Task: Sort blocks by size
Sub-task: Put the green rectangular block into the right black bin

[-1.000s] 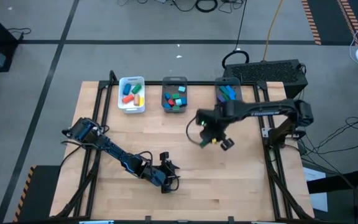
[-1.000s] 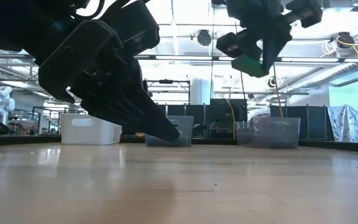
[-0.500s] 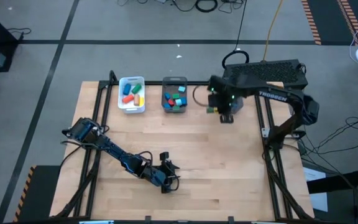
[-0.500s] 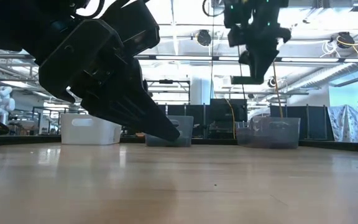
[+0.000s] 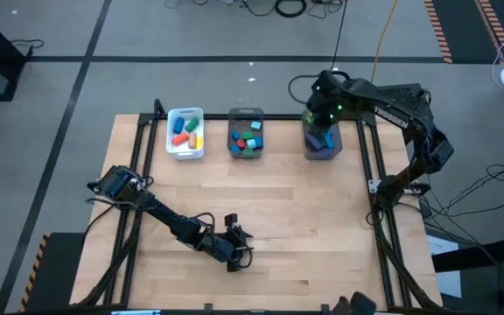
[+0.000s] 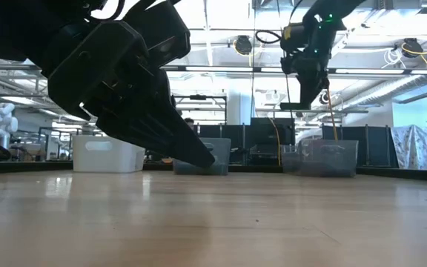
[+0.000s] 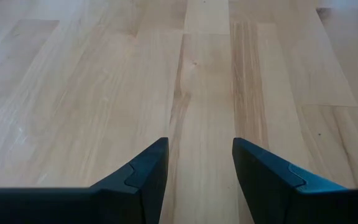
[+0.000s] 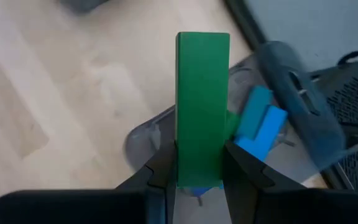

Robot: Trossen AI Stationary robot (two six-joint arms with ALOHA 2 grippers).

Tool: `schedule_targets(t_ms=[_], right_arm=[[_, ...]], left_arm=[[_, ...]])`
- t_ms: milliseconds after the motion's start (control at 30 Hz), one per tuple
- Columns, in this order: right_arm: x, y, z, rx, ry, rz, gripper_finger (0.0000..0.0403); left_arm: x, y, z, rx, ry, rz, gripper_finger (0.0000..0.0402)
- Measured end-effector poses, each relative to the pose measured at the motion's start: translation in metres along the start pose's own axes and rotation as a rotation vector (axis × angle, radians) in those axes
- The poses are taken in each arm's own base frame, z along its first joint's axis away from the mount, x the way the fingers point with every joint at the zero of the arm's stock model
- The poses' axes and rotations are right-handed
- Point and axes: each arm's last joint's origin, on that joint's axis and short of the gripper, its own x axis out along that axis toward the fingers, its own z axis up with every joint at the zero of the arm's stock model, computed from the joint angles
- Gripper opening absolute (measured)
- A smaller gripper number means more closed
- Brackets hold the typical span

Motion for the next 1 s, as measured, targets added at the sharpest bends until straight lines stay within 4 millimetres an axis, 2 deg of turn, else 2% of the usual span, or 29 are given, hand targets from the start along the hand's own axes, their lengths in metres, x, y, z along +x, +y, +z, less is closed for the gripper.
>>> schedule_targets(t_ms=[167, 333, 633, 833, 1000], right_arm=[[-0.001, -0.019, -0.001, 0.101, -0.031, -0.027, 0.0082], [0.014, -0.032, -0.009, 0.224, -0.031, -0.04, 0.0082], [0.058, -0.035, -0.029, 0.298, -0.022, -0.042, 0.0082], [0.076, -0.041, -0.044, 0.373, 0.0, -0.049, 0.0082], [0.087, -0.045, -0.054, 0.369, 0.011, -0.054, 0.0086]], left_arm=[[-0.002, -0.003, -0.001, 0.001, 0.0, -0.009, 0.018], [-0.004, -0.008, -0.003, 0.008, -0.001, -0.022, 0.018], [-0.006, -0.012, -0.004, -0.011, -0.009, -0.014, 0.018], [-0.006, -0.012, -0.004, -0.012, -0.011, -0.011, 0.018], [-0.006, -0.011, -0.003, -0.011, -0.018, 0.007, 0.018]])
